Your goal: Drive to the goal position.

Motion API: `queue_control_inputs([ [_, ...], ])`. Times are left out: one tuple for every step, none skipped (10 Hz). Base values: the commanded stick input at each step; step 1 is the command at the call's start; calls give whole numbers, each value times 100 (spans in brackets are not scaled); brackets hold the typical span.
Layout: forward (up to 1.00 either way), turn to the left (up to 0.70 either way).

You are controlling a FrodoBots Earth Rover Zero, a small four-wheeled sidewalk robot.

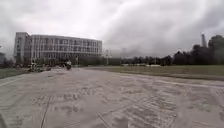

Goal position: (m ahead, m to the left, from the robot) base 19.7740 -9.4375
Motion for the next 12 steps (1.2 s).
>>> queue_control_inputs([
  [70, 1],
  [70, 1],
  [70, 1],
  [70, 1],
  [70, 1],
  [70, 1],
  [70, 30],
  [70, 36],
  [70, 36],
  [70, 36],
  [70, 36],
  [70, 36],
])
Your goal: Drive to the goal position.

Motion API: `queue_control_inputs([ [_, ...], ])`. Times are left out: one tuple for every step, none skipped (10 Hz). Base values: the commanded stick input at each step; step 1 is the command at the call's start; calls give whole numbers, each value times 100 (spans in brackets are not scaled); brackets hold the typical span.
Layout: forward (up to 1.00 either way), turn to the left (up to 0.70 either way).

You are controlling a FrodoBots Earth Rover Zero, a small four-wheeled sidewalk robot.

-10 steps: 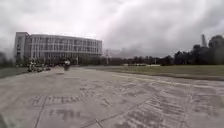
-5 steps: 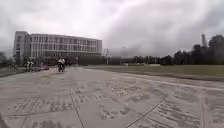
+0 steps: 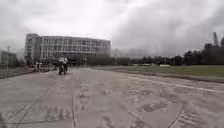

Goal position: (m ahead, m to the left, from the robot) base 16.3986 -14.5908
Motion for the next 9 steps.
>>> queue_control_inputs([
  [70, 17],
  [70, 1],
  [70, 1],
  [70, 1],
  [70, 1],
  [70, 1],
  [70, 1],
  [70, 1],
  [70, 1],
])
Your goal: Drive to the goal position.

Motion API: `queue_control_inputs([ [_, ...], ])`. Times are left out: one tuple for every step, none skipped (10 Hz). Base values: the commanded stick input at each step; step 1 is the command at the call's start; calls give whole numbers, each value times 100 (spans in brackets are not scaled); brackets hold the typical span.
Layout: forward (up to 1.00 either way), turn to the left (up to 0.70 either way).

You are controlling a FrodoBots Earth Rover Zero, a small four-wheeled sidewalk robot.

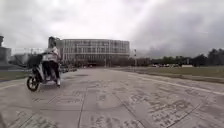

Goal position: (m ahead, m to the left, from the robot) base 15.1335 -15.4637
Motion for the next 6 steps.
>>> queue_control_inputs([
  [70, 1],
  [70, 1],
  [70, 1],
  [70, 1],
  [70, 1],
  [70, 1],
])
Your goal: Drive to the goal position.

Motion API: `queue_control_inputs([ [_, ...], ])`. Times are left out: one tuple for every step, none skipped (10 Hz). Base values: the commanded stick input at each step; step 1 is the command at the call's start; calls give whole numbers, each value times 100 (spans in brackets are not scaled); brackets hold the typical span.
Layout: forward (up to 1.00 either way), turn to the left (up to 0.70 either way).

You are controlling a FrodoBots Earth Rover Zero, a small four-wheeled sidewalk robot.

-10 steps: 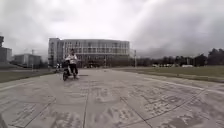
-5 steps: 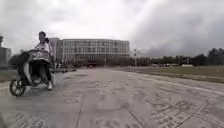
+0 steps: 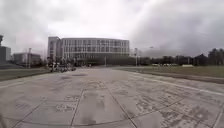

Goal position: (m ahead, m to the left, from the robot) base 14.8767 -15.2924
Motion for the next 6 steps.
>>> queue_control_inputs([
  [70, 1],
  [70, 1],
  [70, 1],
  [70, 1],
  [70, 1],
  [70, 36],
])
